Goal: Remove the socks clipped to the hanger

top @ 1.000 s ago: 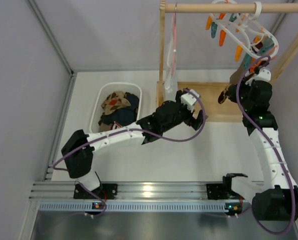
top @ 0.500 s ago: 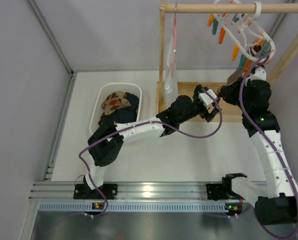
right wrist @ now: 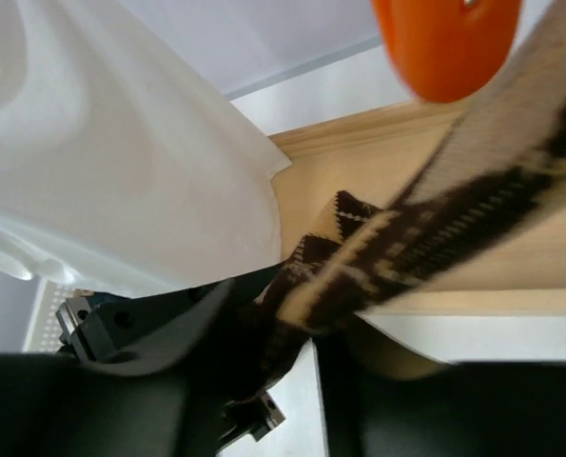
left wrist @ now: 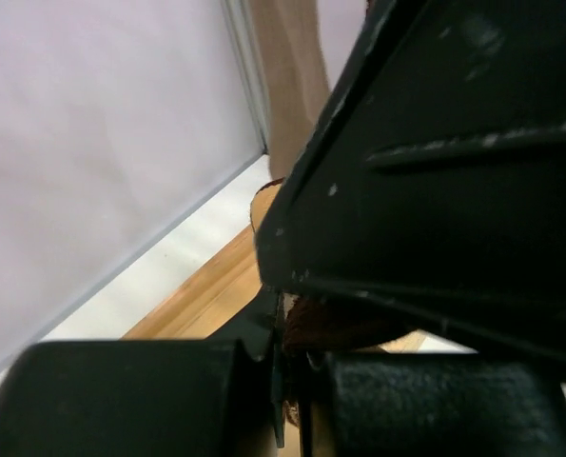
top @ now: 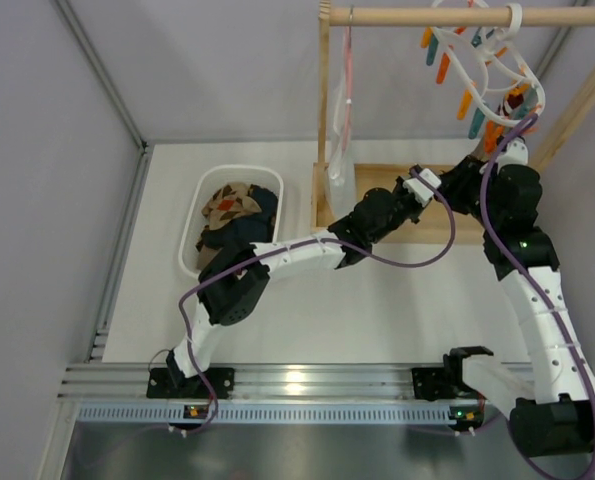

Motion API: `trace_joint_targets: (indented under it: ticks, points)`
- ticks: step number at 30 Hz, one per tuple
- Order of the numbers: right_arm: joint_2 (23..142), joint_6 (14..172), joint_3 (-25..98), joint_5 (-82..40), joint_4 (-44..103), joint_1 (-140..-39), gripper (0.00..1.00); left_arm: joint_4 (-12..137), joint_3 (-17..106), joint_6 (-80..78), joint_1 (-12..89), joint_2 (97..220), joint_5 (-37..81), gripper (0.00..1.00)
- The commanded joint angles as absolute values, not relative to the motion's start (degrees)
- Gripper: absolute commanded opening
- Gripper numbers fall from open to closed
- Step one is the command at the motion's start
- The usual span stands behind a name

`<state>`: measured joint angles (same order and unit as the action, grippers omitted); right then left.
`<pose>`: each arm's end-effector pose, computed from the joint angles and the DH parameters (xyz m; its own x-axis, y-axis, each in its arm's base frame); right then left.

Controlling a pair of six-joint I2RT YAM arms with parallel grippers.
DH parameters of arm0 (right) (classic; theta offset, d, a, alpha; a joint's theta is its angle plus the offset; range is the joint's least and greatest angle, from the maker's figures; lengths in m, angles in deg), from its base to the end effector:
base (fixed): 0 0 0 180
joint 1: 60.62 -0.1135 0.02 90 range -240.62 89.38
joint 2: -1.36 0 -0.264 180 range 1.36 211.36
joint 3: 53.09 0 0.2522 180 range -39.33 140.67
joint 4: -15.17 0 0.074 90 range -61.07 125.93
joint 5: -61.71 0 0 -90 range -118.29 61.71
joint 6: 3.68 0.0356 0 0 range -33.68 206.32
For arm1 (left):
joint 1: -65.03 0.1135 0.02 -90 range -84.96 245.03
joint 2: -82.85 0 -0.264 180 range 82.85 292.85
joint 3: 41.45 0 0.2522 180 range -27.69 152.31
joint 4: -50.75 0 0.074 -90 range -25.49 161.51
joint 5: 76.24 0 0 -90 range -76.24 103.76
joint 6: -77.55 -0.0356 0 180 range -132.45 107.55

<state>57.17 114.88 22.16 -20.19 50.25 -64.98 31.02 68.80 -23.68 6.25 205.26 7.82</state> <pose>0.2137 0.0213 0.3864 -0.3368 0.4490 -0.8276 -0.0564 0.8678 0.4937 0.2709 -0.4398 0.2977 0.2223 0.0070 -0.9750 0.7689 0.6137 0.1797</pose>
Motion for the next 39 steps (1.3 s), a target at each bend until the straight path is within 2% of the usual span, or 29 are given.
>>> trace_joint_targets:
  ticks: [1,2,3,6,9,13,19,26,31,35,39]
  points:
    - [55.68,113.92,22.63,-19.15,49.67,-65.8,0.46,24.88,68.47,-21.07,6.41,203.09,5.58,0.0]
    - [55.42,113.57,22.63,-19.15,49.84,-65.89,0.52,24.88,67.68,-19.76,6.41,202.91,5.49,0.0]
    - [55.07,113.14,22.63,-19.24,50.63,-65.8,0.67,24.96,67.42,-19.4,6.41,202.82,5.67,0.0]
    - [52.44,111.39,22.19,-19.68,52.21,-65.36,0.99,25.05,66.45,-17.38,6.5,202.47,5.76,0.0]
    - [48.13,108.05,22.72,-21.87,55.11,-65.01,0.99,25.05,65.05,-15.1,6.5,202.29,5.76,0.0]
    - [39.62,104.35,24.03,-30.63,59.32,-64.92,0.99,25.05,62.67,-12.63,6.41,201.68,5.85,0.0]
    - [43.98,98.99,37.82,-38.57,69.6,-64.92,1.0,24.96,59.86,-12.72,5.36,199.75,7.16,0.0]
    - [54.26,99.95,49.34,-31.9,71.29,-64.92,0.98,25.05,58.45,-10.35,3.78,197.81,6.11,0.0]
    - [59.35,101.62,53.47,-30.5,69.53,-64.92,0.89,25.05,56.43,-10.26,2.02,196.32,3.74,0.0]
    - [61.3,99.07,54.89,-25.84,68.74,-64.92,0.87,24.96,54.41,-9.38,1.4,195.0,4.97,0.0]
    - [58.94,95.3,50.6,-22.32,64.44,-64.84,0.84,25.05,51.25,-6.66,1.4,192.19,3.92,0.0]
